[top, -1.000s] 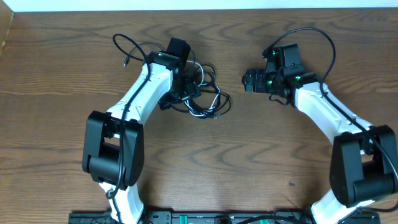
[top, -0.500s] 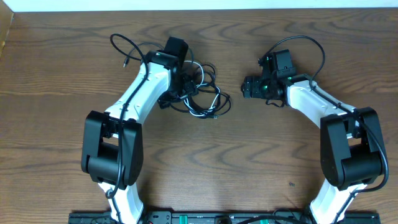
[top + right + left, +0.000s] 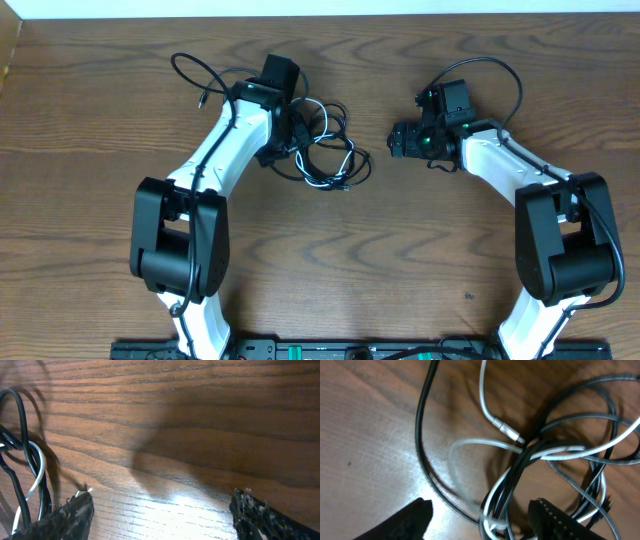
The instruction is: Untangle cables
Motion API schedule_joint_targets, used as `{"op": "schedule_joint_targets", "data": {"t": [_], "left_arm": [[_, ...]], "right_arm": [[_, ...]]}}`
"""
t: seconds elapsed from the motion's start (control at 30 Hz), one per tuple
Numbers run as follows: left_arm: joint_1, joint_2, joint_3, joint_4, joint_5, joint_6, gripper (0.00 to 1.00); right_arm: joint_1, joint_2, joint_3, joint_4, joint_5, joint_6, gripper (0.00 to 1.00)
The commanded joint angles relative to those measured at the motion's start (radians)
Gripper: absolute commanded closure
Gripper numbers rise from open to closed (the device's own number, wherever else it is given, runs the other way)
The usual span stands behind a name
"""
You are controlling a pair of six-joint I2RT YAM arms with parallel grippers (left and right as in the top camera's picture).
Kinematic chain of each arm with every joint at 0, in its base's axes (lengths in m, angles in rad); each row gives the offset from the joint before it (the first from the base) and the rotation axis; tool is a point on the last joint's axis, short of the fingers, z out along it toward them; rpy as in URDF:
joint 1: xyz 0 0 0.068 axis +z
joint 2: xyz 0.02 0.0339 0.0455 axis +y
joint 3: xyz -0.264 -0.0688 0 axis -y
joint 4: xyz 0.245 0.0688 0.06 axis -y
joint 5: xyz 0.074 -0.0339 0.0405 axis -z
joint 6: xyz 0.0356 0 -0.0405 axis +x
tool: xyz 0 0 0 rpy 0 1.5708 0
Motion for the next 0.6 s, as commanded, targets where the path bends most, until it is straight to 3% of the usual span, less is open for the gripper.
{"op": "schedule_joint_targets", "data": {"t": [0.0, 0.13, 0.3, 0.47, 0.57], "left_arm": [[0.003, 0.051, -0.005, 0.007, -0.025, -0.058, 0.38], [0.003, 0.076, -0.005, 0.013, -0.025, -0.060, 0.50], [0.004, 0.077, -0.004, 0.028, -0.077, -0.060, 0.91], [0.032, 0.074, 0.001, 0.035, -0.123, -0.060, 0.93], [0.057, 0.070, 0.026, 0.034, -0.087, 0.018, 0.93]], "right_arm": [[0.005, -0.003, 0.008, 0.002, 0.000, -0.008, 0.16], [0.005, -0.003, 0.008, 0.002, 0.000, -0.008, 0.16], [0.005, -0.003, 0.008, 0.002, 0.000, -0.008, 0.16], [0.005, -0.003, 0.008, 0.002, 0.000, -0.008, 0.16], [0.005, -0.003, 0.008, 0.002, 0.000, -0.008, 0.16]]}}
